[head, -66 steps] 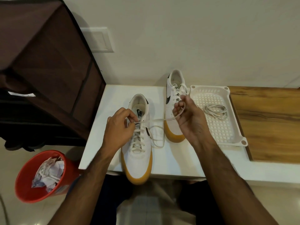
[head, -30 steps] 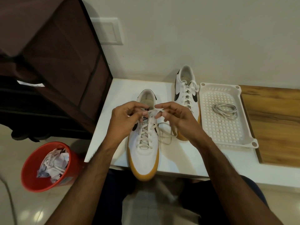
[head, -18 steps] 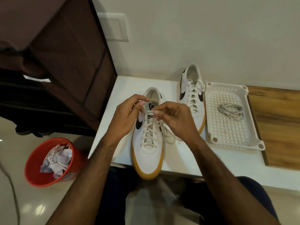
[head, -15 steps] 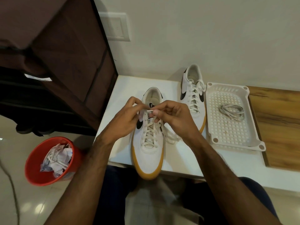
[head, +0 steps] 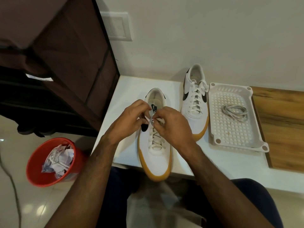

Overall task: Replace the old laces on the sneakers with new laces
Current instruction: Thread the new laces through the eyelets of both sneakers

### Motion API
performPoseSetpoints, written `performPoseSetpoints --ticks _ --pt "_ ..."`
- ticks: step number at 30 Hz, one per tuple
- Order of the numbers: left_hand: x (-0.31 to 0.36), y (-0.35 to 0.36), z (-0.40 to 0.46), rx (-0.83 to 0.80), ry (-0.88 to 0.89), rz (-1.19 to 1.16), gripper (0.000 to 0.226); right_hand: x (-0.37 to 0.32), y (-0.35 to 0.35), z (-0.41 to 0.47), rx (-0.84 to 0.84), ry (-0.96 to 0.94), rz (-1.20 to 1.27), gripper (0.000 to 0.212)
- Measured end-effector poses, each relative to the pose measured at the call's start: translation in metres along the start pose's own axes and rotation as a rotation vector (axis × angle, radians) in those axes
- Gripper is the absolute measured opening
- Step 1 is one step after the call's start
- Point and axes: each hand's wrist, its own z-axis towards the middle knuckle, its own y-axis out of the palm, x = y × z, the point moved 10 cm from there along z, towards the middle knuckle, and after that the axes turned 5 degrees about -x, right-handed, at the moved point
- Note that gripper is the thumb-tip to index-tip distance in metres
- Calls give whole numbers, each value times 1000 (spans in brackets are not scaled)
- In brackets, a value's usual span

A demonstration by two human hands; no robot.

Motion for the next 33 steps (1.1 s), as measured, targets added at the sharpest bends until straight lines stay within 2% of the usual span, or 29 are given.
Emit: performPoseSetpoints --ticks 3,7,12,14,16,18,21,23,26,30,33 --pt "-4 -3 -1 13 -10 -18 40 -2 10 0 -5 17 -47 10" --pt "-8 -3 -2 8 -12 -20 35 12 13 4 -8 83 96 8" --pt "-11 -1 -3 -9 -48 -47 29 17 18 4 -18 131 92 10" --pt "-13 -3 -5 -5 -108 -108 31 18 20 4 -17 134 79 11" --pt "-17 -6 -9 9 -204 -214 43 22 20 5 -19 146 88 12" --pt "-19 -3 -14 -10 -281 -223 47 24 22 5 -33 151 92 11" --pt "-16 10 -16 -93 -259 -61 34 26 26 6 -64 150 123 11" --pt "-15 13 -15 -97 -224 -55 24 30 28 7 -92 157 147 10" --pt "-13 8 -13 -64 -146 10 12 30 30 7 -136 148 156 12" --pt "-10 3 -14 -27 -132 63 10 29 26 6 -128 136 165 13" --pt "-6 -16 -15 146 -150 -32 10 33 23 6 -151 141 187 13"
